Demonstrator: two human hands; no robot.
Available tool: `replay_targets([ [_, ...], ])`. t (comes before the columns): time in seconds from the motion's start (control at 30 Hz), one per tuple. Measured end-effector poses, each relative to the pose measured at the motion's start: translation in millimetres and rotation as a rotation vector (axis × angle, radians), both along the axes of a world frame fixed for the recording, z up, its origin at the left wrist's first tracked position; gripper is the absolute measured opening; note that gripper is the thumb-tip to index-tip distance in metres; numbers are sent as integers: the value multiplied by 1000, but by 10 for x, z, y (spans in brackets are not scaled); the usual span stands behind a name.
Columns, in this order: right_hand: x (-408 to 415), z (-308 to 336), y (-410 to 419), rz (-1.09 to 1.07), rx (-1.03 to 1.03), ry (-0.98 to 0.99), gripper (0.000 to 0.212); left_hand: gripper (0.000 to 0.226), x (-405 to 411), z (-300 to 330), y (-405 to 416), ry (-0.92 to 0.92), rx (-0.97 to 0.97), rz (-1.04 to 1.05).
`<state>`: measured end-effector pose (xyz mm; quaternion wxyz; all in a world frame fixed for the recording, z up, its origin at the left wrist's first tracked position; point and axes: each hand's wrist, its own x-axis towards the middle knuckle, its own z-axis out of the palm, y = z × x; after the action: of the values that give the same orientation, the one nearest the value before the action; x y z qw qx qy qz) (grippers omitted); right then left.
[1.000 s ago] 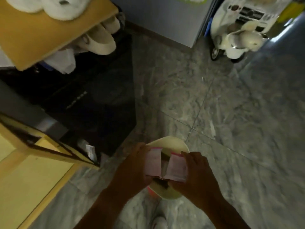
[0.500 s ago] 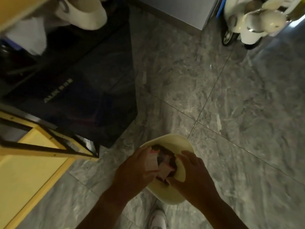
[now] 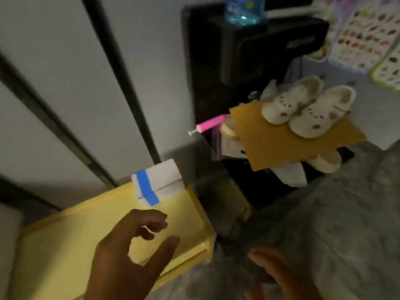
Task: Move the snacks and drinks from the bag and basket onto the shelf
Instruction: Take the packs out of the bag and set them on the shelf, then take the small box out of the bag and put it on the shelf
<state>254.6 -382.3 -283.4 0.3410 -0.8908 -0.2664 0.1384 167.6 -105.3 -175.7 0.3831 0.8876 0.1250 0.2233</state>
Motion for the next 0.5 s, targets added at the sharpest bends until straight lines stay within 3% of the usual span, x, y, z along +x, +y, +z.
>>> replay_targets([
  [0.1,80,409,763,99,31,-43,63,45,-105,37,631,-26,-72,116],
  [0.23,350,668,1587,134,3,-55,65,77,2,-128,1161,100,-78,100],
  [0.37,701,602,2205,148,-202,-95,92,104,278,-476,1398,254,-118,28],
  [0.5,1177,106,2527,87,-213,-11,117,115,736,-1017,1489,386,-218,11],
])
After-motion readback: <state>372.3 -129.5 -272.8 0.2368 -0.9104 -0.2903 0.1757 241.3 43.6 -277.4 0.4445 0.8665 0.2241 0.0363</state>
